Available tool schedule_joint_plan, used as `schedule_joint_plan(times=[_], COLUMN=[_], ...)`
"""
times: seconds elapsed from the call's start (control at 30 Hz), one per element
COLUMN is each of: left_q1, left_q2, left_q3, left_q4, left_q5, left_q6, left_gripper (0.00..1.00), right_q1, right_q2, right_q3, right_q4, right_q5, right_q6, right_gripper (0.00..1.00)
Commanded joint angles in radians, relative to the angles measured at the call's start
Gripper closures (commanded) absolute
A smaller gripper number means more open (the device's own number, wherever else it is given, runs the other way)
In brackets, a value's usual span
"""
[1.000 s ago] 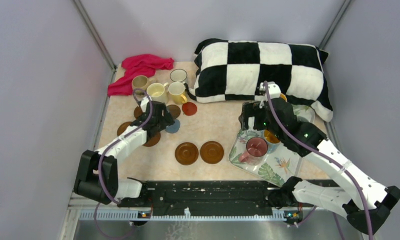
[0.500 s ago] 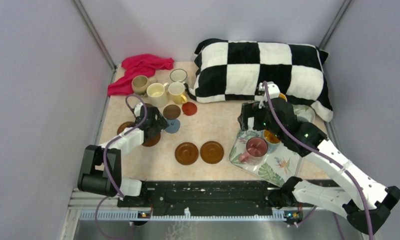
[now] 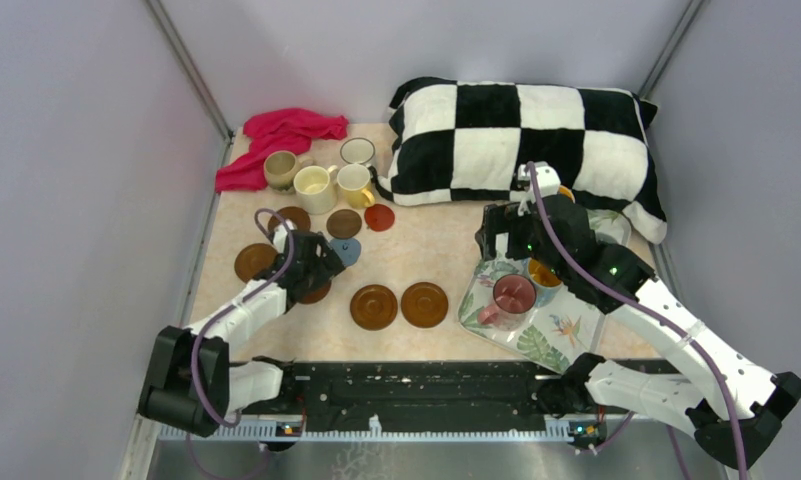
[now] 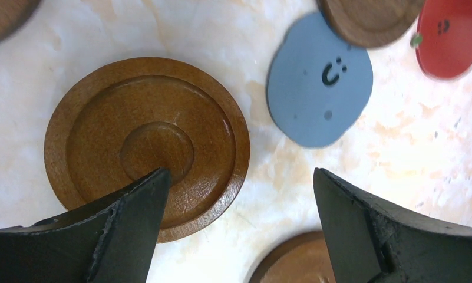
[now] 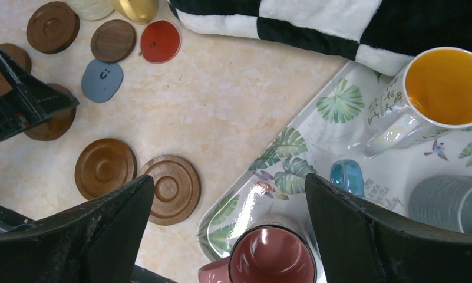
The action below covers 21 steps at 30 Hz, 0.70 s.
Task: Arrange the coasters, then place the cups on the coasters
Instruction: Move the coaster to the center of the board.
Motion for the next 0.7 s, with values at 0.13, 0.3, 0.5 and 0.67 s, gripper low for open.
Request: schedule_joint_plan(times=[0.13,0.3,0.5,0.67], left_q1=[-0.193,-0.254,-0.276,-0.280], left_q2=[-0.065,-0.117,-0.182,-0.216], left_q3=[-0.054,-0.085,-0.105,-0.103], left_q4=[-0.206,-0.289,-0.347,-0.374], left_q5=[-0.104,-0.158,-0.139,-0.115], left_q6=[-0.204,-0.308,-0.338,-0.322], left_gripper=[0.02,0.02,0.02,0.02], right_q1=[0.004,0.003,0.003,0.004], right_q2=[-0.004,-0.010,-0.022,-0.026], right_q3=[0.011,0.005,-0.004,-0.012], right_q4=[0.050,0.046,0.045,0.049], right_q5=[0.021,0.022,0.028,0.030], right_q6=[-0.008,-0.006,-0.006,0.003], right_gripper=[0.01,0.01,0.01,0.01])
